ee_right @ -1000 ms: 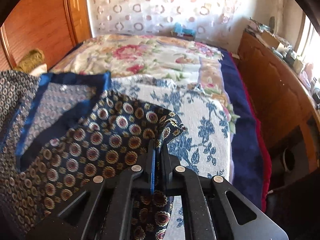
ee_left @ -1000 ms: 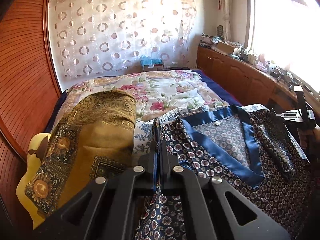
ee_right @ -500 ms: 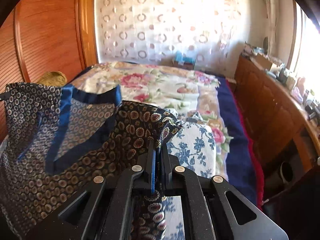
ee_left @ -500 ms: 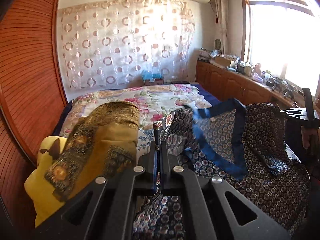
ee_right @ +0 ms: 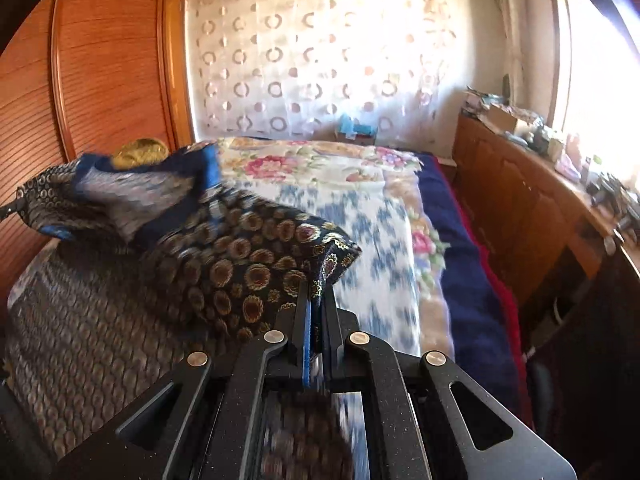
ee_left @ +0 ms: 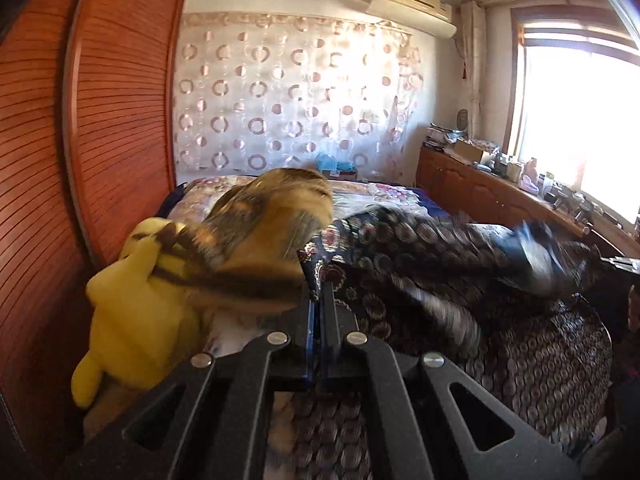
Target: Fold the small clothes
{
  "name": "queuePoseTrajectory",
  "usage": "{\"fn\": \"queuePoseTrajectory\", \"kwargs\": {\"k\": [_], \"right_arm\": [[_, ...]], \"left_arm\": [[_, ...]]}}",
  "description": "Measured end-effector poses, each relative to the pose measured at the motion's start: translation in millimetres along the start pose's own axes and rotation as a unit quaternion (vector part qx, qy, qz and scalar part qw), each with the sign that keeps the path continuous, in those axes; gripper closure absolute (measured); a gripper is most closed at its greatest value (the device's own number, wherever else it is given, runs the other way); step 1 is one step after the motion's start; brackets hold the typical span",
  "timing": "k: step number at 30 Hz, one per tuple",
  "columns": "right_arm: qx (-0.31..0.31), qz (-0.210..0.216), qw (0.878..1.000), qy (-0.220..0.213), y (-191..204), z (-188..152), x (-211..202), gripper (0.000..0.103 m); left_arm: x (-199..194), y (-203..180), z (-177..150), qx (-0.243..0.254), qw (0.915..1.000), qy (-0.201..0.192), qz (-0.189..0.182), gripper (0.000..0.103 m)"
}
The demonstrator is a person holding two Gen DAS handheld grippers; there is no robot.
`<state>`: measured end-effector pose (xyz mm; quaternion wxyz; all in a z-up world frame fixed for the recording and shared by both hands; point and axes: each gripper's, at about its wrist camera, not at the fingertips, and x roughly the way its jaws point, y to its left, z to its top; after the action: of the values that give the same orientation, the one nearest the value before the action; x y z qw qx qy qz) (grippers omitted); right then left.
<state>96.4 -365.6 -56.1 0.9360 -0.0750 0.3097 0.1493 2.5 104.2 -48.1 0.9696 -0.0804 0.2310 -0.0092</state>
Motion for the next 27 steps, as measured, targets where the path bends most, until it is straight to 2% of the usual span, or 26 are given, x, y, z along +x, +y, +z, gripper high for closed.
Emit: {"fn": "queuePoseTrajectory", "kwargs": {"k": [5, 9, 14, 21, 24, 25, 26, 27], "right_arm": [[0.012, 0.006, 1.0, 0.013, 0, -30, -41, 0.102], [-0.011, 0.012, 0.999, 0.031, 4, -44, -64, 0.102], [-0.008, 0.026, 0.998, 0.053, 3, -56, -62, 0.101], [-0.014, 0.025, 0.999, 0.033, 3, -50, -67, 0.094], [-0.014, 0.022, 0.999, 0.018, 2, -38, -66, 0.071], [-0.014, 0.019, 1.0, 0.015, 2, -34, -64, 0.057], [-0.018, 0.015, 1.0, 0.011, 3, -30, -62, 0.048], [-0.022, 0.013, 1.0, 0.01, 4, -27, -59, 0.048]], "left_arm": [[-26, 7, -28, -0.003, 0.9996, 0.026, 0.009, 0.103], [-42, 12, -40, -0.007, 0.9993, 0.036, 0.002, 0.102], [-47, 12, -42, 0.004, 0.9987, 0.049, -0.013, 0.096], [-61, 15, -32, 0.01, 0.9995, 0.029, -0.01, 0.071], [-48, 16, -27, 0.015, 0.9988, 0.046, -0.007, 0.067], [-43, 16, -27, 0.016, 0.9986, 0.05, -0.009, 0.066], [-37, 15, -26, 0.019, 0.9983, 0.054, -0.014, 0.066], [-31, 14, -26, 0.021, 0.9978, 0.06, -0.018, 0.065]]}}
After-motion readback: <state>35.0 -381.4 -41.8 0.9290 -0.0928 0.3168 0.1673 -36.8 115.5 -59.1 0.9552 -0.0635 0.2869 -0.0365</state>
